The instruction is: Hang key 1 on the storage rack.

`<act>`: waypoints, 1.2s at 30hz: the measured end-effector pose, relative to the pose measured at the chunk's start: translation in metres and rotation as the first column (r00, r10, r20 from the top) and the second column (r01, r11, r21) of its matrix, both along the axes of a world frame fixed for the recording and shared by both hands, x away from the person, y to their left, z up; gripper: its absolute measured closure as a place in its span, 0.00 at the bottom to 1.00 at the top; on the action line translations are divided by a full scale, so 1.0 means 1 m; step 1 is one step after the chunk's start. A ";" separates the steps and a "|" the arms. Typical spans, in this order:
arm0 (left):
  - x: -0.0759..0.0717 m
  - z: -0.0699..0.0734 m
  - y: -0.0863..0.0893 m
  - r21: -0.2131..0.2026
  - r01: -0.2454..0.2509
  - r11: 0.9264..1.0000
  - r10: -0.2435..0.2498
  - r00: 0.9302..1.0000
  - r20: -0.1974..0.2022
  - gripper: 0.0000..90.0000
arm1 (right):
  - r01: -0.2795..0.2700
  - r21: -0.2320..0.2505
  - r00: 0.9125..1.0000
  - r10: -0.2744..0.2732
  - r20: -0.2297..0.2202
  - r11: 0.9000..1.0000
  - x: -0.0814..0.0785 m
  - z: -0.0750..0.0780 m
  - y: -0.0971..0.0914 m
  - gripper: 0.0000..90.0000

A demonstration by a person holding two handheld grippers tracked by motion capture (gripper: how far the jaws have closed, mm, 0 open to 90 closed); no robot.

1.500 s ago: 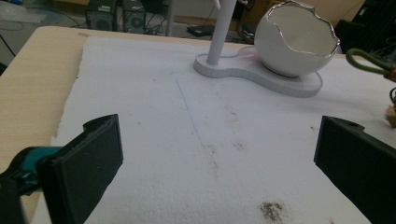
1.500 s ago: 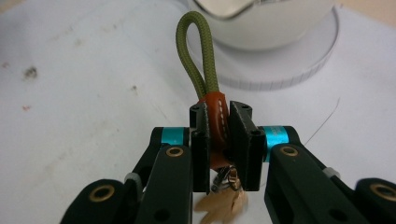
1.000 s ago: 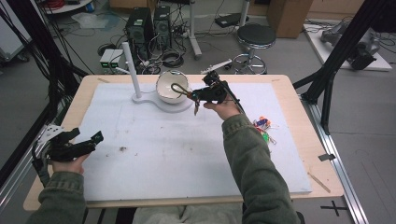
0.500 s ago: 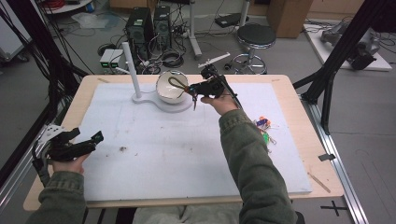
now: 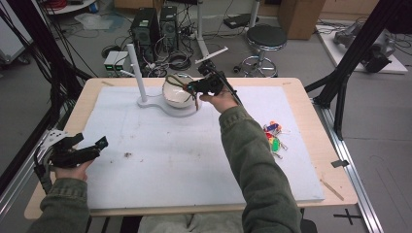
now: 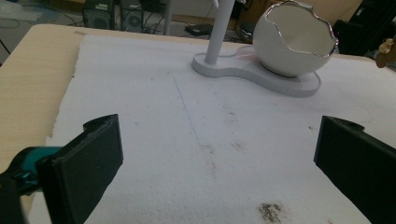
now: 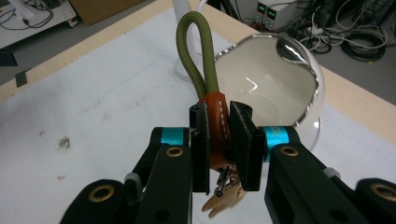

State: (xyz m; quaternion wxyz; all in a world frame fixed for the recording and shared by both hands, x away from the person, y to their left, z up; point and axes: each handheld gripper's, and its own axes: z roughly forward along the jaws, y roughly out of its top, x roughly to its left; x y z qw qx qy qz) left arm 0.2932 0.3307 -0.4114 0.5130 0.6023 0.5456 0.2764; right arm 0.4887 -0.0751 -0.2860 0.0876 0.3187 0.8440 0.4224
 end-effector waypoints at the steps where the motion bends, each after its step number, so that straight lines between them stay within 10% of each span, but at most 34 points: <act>1: 0.000 0.000 0.000 0.001 -0.002 1.000 0.002 1.000 0.000 0.02 | -0.005 -0.005 1.000 0.005 0.001 1.000 0.001 0.001 0.003 0.87; 36: 0.000 0.000 0.001 -0.006 -0.001 1.000 0.001 1.000 -0.005 0.02 | -0.103 -0.022 0.993 0.104 0.048 0.994 0.021 0.041 0.085 0.87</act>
